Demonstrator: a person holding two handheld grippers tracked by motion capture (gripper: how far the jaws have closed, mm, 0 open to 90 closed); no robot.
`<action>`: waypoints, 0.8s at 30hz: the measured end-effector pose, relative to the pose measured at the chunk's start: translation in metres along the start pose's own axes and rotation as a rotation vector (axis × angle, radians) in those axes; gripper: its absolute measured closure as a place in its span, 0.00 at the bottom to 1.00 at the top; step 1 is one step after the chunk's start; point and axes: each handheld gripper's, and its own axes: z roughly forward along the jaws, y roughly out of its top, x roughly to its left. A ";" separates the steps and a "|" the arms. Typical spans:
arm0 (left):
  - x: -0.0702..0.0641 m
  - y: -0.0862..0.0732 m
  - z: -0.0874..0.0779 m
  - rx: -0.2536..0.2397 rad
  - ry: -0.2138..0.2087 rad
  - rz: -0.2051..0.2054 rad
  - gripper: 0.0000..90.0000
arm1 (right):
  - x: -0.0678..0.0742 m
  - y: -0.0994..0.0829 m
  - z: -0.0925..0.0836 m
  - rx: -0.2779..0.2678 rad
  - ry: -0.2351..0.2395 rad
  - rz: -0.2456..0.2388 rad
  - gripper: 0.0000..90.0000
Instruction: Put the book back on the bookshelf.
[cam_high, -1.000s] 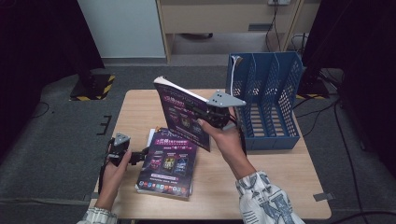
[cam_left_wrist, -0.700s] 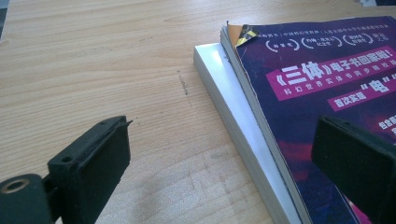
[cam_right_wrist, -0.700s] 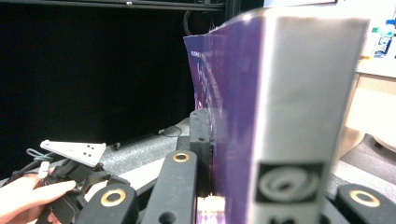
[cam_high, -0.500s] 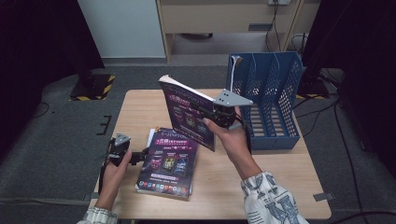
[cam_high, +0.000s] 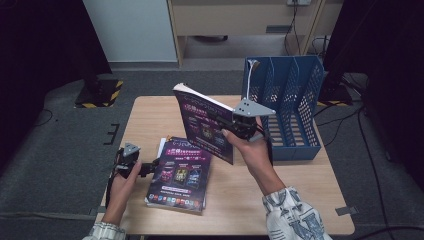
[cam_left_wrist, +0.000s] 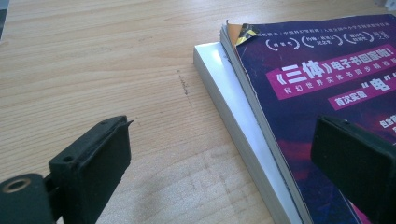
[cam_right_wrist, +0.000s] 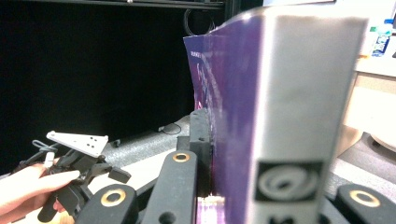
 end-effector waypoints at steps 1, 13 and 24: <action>0.000 0.000 0.000 -0.001 0.000 0.001 0.05 | 0.000 0.000 -0.001 -0.001 0.000 0.001 0.92; 0.001 0.000 -0.001 -0.005 0.005 -0.003 0.06 | -0.002 -0.005 -0.013 -0.002 0.000 0.006 0.92; 0.001 0.000 -0.001 -0.007 0.008 -0.002 0.05 | -0.004 -0.009 -0.022 0.002 -0.001 0.003 0.92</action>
